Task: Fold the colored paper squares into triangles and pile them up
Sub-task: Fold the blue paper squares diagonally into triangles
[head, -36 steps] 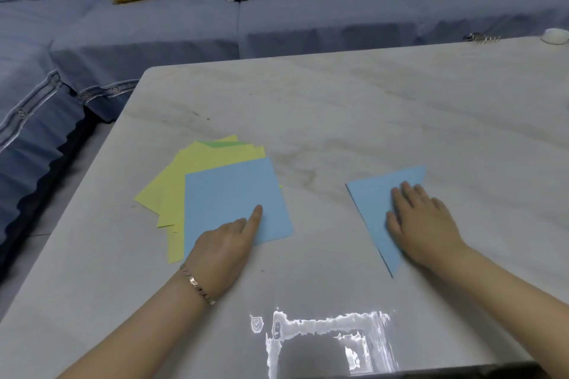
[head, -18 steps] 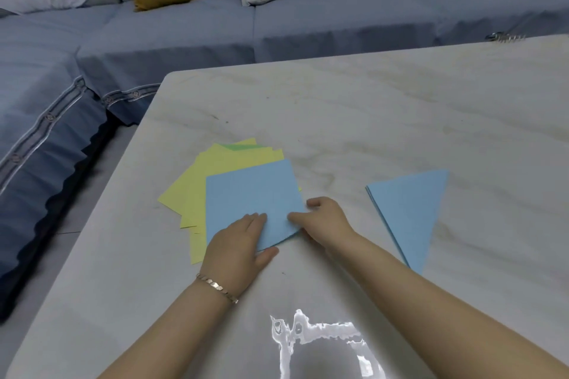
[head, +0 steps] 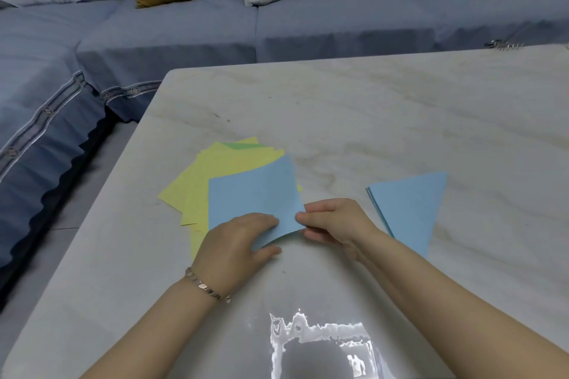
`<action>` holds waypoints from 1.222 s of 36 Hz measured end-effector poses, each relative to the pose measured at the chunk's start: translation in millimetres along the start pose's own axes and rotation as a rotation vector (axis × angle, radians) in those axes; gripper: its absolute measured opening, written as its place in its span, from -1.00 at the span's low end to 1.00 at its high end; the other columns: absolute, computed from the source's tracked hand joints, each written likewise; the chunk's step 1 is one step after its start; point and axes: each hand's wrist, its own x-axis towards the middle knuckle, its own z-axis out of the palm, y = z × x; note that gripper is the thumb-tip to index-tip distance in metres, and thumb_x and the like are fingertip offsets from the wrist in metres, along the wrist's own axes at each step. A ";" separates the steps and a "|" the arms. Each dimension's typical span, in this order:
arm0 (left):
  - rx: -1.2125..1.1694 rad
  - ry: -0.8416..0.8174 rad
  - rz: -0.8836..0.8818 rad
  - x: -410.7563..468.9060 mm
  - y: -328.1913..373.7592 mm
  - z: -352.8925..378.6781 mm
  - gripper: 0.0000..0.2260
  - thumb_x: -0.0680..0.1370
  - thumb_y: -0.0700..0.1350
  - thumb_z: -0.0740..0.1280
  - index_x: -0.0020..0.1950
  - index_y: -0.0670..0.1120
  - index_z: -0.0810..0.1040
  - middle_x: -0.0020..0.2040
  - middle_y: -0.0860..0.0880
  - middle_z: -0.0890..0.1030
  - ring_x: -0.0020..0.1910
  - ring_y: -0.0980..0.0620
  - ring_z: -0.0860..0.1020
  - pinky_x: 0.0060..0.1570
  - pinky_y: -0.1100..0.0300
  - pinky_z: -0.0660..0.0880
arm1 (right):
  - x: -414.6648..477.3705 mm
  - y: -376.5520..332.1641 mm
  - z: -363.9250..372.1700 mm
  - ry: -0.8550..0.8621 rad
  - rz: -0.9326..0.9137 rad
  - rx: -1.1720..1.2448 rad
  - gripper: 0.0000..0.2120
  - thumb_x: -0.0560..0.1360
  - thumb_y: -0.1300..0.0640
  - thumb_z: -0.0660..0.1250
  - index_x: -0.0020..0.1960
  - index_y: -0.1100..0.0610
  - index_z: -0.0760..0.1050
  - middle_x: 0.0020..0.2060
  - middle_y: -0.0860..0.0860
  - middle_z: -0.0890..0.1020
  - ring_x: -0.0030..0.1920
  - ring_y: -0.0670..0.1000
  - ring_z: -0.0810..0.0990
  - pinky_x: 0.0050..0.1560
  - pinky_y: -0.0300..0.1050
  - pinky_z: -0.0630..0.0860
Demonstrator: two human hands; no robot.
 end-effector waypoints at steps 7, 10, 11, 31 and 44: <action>-0.256 -0.006 -0.210 -0.3 2.2 -1.3 -0.46 0.26 0.33 0.14 0.05 0.08 0.61 -0.04 0.25 0.59 -0.02 0.28 0.53 0.00 0.28 0.45 | -6.1 -5.4 2.4 0.009 -0.094 -0.160 -0.76 0.29 0.21 0.55 -0.14 0.23 0.54 -0.43 0.02 0.61 -0.49 -0.15 0.54 -0.34 -0.35 0.53; -0.202 0.018 -0.224 -3.3 -2.3 2.4 -0.72 0.45 0.11 0.25 -0.02 0.01 0.65 -0.09 0.16 0.64 -0.09 0.20 0.53 -0.08 0.25 0.47 | -6.6 -6.6 0.2 0.036 -0.124 -0.199 -0.77 0.31 0.17 0.54 -0.18 0.22 0.52 -0.45 0.01 0.58 -0.53 -0.16 0.52 -0.38 -0.35 0.51; -0.126 0.058 -0.169 -4.1 -4.0 3.2 -0.75 0.47 0.05 0.23 -0.07 0.00 0.66 -0.14 0.15 0.65 -0.09 0.18 0.51 -0.19 0.31 0.44 | -6.7 -7.0 -0.8 0.039 -0.131 -0.199 -0.80 0.32 0.16 0.53 -0.21 0.21 0.53 -0.43 0.01 0.58 -0.53 -0.16 0.52 -0.38 -0.35 0.51; 0.054 -0.106 0.094 15.8 19.9 32.1 -0.56 0.47 0.11 0.12 0.32 0.05 0.32 0.29 -0.03 0.50 0.24 -0.05 0.50 0.08 0.05 0.47 | -31.6 -18.0 -32.4 0.108 -0.424 -0.503 -0.81 0.25 0.21 0.57 -0.28 0.03 0.57 -0.43 -0.07 0.62 -0.41 -0.24 0.54 -0.24 -0.41 0.46; 0.014 -0.204 -0.272 18.0 -0.4 23.8 -0.36 0.49 0.26 -0.12 0.47 -0.06 0.18 0.51 -0.02 0.14 0.50 0.03 0.08 0.43 0.16 -0.02 | -56.7 -29.3 -87.5 0.354 -0.707 -0.324 -0.59 0.48 0.40 0.26 0.01 -0.14 0.48 -0.14 0.03 0.55 -0.42 -0.11 0.59 -0.29 -0.37 0.52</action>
